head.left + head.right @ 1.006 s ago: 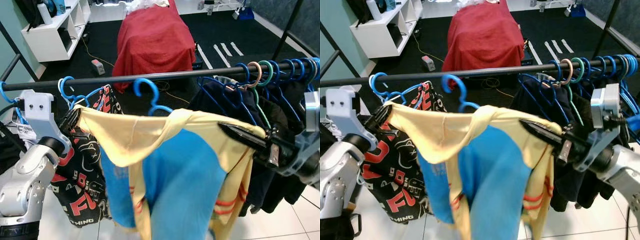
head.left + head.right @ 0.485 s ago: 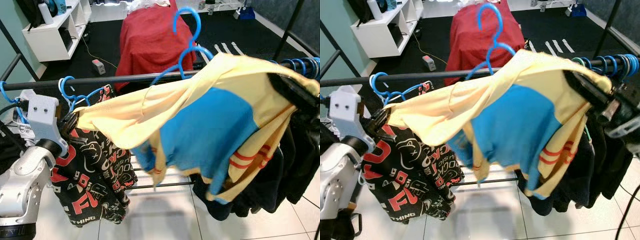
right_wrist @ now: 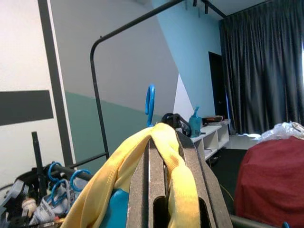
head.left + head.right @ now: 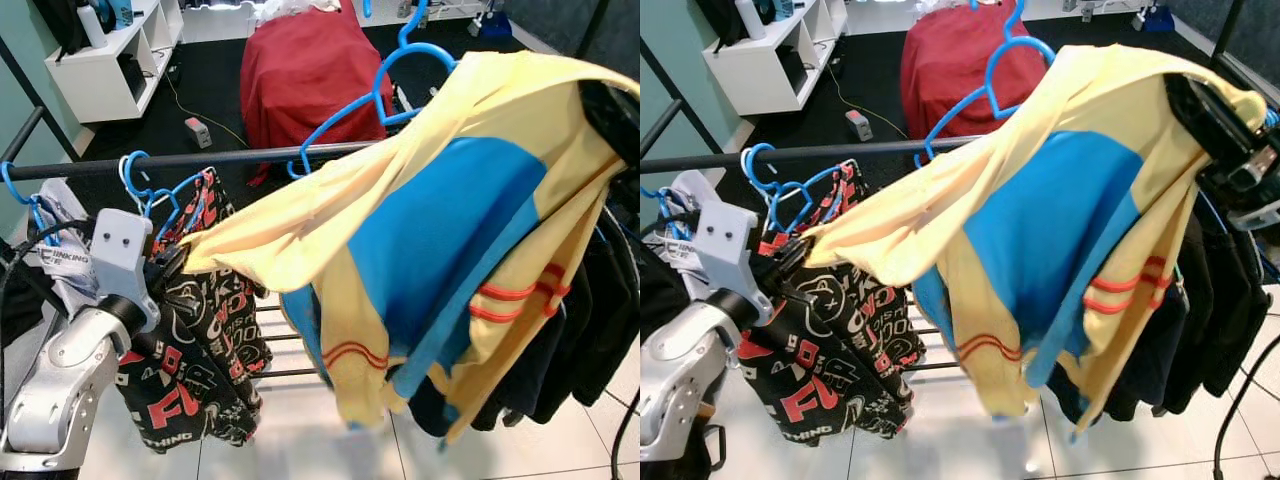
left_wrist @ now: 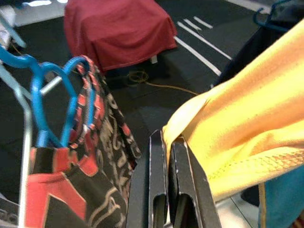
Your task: Hang hanger
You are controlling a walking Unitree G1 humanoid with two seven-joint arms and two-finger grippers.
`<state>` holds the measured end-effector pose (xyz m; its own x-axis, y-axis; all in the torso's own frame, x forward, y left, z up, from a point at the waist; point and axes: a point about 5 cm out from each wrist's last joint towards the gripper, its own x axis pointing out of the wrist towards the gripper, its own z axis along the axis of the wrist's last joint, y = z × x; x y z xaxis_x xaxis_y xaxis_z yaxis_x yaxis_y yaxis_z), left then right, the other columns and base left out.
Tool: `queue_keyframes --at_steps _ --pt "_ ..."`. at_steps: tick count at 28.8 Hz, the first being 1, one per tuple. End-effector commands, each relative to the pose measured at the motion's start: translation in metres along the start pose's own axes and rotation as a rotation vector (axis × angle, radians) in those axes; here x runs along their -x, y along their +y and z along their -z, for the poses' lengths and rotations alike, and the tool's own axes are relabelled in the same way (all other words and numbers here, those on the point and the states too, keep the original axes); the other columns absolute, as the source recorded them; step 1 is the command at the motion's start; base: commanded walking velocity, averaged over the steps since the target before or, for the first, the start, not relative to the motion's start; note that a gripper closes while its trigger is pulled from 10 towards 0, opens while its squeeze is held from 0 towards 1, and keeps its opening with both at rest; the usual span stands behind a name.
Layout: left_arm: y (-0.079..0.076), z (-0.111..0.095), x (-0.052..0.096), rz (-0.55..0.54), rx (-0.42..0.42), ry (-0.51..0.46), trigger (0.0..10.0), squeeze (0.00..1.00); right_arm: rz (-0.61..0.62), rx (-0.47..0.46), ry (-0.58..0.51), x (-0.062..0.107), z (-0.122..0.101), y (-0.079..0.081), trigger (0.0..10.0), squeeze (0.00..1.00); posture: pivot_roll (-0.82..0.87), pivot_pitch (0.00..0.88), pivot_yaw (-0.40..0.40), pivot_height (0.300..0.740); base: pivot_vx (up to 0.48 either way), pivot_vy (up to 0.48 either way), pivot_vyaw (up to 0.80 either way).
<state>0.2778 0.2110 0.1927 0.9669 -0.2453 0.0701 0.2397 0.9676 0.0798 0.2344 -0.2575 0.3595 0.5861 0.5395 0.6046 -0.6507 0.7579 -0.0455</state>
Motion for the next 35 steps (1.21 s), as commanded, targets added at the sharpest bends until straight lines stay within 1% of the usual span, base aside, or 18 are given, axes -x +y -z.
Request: queue_keyframes --at_steps 1,3,4,5,6,7,8,11,12,15,16,18,20,21,26,27,32,35 --pt "0.006 0.024 0.009 -0.021 0.039 0.123 0.0 0.00 0.065 0.089 -0.231 0.011 -0.041 -0.005 10.0 0.00 -0.05 0.144 0.095 0.740 0.000 0.000 0.00" --pt "0.006 0.024 0.009 -0.021 0.039 0.123 0.0 0.00 0.065 0.089 -0.231 0.011 -0.041 -0.005 10.0 0.00 -0.05 0.144 0.095 0.740 0.000 0.000 0.00" --pt "-0.002 0.019 0.008 0.044 0.086 0.096 0.0 0.00 0.024 0.077 -0.173 0.009 -0.031 0.000 10.0 0.00 -0.05 0.143 0.095 0.740 0.000 0.000 0.00" --pt "-0.002 0.019 0.008 0.044 0.086 0.096 0.0 0.00 0.024 0.077 -0.173 0.009 -0.031 0.000 10.0 0.00 -0.05 0.143 0.095 0.740 0.000 0.000 0.00" --pt "-0.009 0.011 0.007 0.111 0.149 0.051 0.0 0.00 -0.030 0.067 -0.087 0.007 -0.015 0.008 10.0 0.00 -0.05 0.143 0.095 0.740 0.000 0.000 0.00" --pt "-0.009 0.011 0.007 0.111 0.149 0.051 0.0 0.00 -0.030 0.067 -0.087 0.007 -0.015 0.008 10.0 0.00 -0.05 0.143 0.095 0.740 0.000 0.000 0.00" --pt "-0.011 -0.005 0.005 0.177 0.230 -0.031 8.2 0.00 -0.139 0.034 0.040 0.010 0.008 0.024 10.0 0.00 -0.05 0.143 0.095 0.740 0.000 0.000 0.00" --pt "-0.011 -0.005 0.005 0.177 0.230 -0.031 8.2 0.00 -0.139 0.034 0.040 0.010 0.008 0.024 10.0 0.00 -0.05 0.143 0.095 0.740 0.000 0.000 0.00" --pt "-0.011 -0.016 0.004 0.219 0.280 -0.089 10.0 0.00 -0.213 0.002 0.118 0.013 0.023 0.035 10.0 0.00 -0.05 0.143 0.095 0.740 0.000 0.000 0.00" --pt "-0.001 -0.032 0.005 0.271 0.321 -0.159 10.0 0.00 -0.271 -0.036 0.165 0.018 0.032 0.043 10.0 0.00 -0.05 0.143 0.096 0.740 0.000 0.000 0.00" --pt "0.007 -0.044 0.008 0.325 0.332 -0.208 10.0 1.00 -0.308 -0.068 0.183 0.021 0.036 0.048 10.0 0.00 -0.05 0.142 0.095 0.740 0.000 0.000 0.00" --pt "0.011 -0.054 0.013 0.389 0.316 -0.235 10.0 1.00 -0.322 -0.083 0.186 0.022 0.037 0.050 10.0 0.00 -0.05 0.141 0.096 0.740 0.000 0.000 0.00" --pt "0.011 -0.054 0.013 0.389 0.316 -0.235 10.0 1.00 -0.322 -0.083 0.186 0.022 0.037 0.050 10.0 0.00 -0.05 0.141 0.096 0.740 0.000 0.000 0.00" --pt "0.013 -0.063 0.017 0.458 0.307 -0.252 10.0 1.00 -0.338 -0.098 0.186 0.023 0.038 0.052 10.0 0.00 -0.06 0.140 0.097 0.740 0.000 0.000 0.00" --pt "0.013 -0.071 0.027 0.590 0.310 -0.256 10.0 1.00 -0.363 -0.114 0.186 0.024 0.038 0.055 10.0 0.00 -0.05 0.139 0.097 0.740 0.000 0.000 0.00" --pt "0.013 -0.072 0.036 0.670 0.304 -0.230 10.0 1.00 -0.380 -0.121 0.174 0.024 0.036 0.057 10.0 0.00 -0.05 0.139 0.099 0.740 0.000 0.000 0.00" --pt "0.015 -0.073 0.043 0.723 0.291 -0.209 10.0 1.00 -0.396 -0.127 0.159 0.024 0.033 0.059 10.0 0.00 -0.05 0.138 0.101 0.740 0.000 0.000 0.00" --pt "0.017 -0.078 0.045 0.741 0.310 -0.228 10.0 1.00 -0.481 -0.173 0.131 0.025 0.031 0.069 10.0 0.00 -0.05 0.135 0.106 0.740 0.000 0.000 0.00"
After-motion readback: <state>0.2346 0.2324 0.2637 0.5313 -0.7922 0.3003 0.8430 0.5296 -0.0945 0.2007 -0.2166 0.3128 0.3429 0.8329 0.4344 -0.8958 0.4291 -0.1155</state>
